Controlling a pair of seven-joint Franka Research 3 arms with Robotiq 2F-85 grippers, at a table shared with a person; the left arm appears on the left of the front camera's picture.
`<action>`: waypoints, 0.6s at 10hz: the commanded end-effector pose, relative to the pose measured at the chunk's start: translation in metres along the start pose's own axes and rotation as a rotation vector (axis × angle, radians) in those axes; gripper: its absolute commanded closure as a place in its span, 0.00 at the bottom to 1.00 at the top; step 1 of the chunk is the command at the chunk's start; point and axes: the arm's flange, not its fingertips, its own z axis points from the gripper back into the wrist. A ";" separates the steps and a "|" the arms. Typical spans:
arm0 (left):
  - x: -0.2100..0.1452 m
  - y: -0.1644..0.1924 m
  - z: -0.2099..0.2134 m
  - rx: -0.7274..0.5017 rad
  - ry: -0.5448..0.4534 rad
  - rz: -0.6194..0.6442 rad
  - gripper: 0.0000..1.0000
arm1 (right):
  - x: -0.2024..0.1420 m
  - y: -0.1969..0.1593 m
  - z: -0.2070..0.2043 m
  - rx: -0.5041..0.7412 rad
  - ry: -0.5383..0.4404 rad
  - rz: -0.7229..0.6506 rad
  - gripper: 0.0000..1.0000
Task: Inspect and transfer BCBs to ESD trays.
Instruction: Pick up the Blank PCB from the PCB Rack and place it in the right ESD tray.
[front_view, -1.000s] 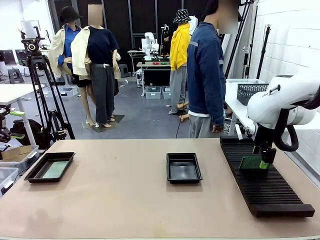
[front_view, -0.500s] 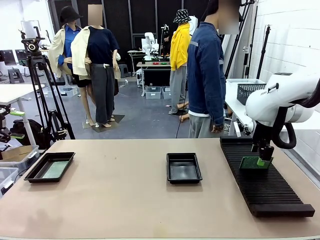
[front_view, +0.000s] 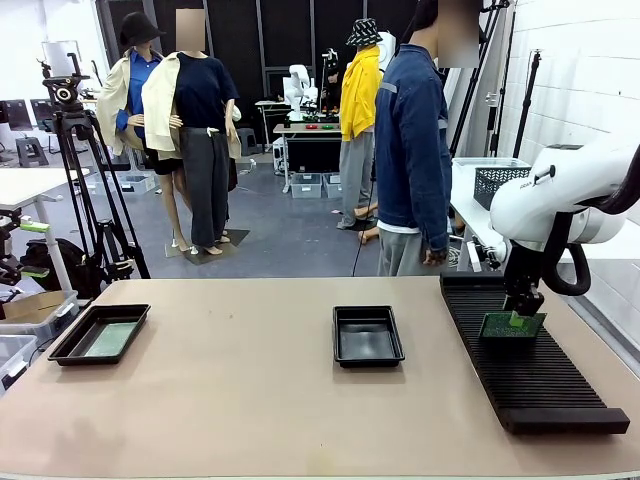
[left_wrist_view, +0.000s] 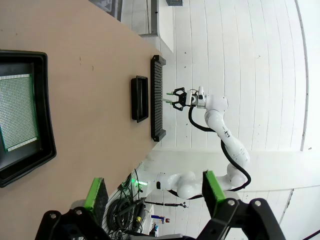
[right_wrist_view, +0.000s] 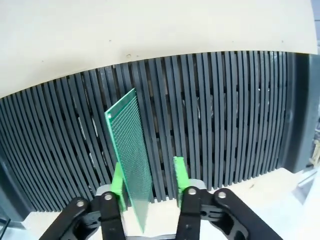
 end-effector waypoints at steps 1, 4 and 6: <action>-0.002 -0.002 -0.001 -0.002 0.000 -0.003 0.00 | 0.001 -0.006 0.000 -0.005 0.032 0.005 0.82; -0.002 -0.002 -0.001 -0.002 0.000 -0.003 0.00 | 0.000 -0.007 0.001 0.000 0.030 0.009 1.00; -0.002 -0.002 -0.001 -0.002 0.000 -0.003 0.00 | 0.001 -0.008 0.002 0.005 0.034 0.012 1.00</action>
